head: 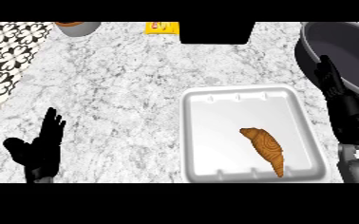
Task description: Pick the croissant from the tray and place it in the pot
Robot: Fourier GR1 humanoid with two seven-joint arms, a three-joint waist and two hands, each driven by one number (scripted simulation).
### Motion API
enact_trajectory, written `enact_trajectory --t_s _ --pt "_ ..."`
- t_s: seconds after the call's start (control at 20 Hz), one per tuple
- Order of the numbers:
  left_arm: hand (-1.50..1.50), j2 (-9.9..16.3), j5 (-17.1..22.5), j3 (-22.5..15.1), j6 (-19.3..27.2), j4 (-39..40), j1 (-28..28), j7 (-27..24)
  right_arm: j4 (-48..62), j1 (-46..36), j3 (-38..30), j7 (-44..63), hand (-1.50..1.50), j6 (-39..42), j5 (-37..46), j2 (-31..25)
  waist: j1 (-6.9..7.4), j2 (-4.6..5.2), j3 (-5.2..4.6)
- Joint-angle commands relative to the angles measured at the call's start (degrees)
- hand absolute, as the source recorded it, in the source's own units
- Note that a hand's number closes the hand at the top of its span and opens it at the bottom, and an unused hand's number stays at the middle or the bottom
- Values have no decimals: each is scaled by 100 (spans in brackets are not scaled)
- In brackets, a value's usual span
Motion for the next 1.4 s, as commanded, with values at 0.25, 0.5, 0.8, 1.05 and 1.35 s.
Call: enact_trajectory --t_s 0.25,0.5,0.8,1.05,1.35 --pt "0 272 -584 -1397 -1229 -225 -742 363 -404 13 2319 -437 150 2381 710 -646 -136 233 -120" --pt "0 266 -419 -1478 -1520 -108 -820 716 -789 453 1424 -3130 -150 159 1485 -73 -441 178 -73" --pt "0 312 -460 -1553 -1735 -398 -789 1088 -1846 1743 1370 -4049 -150 759 1106 -553 -220 164 -118" --pt "0 56 -628 -1633 -1653 -64 -896 786 -2825 1856 1426 -1712 -150 1004 1822 -1299 -258 165 -136" --pt "0 188 -557 -1499 -1780 -292 -1149 1273 -3276 1127 1695 612 -150 1687 1522 -1166 -100 190 -130"
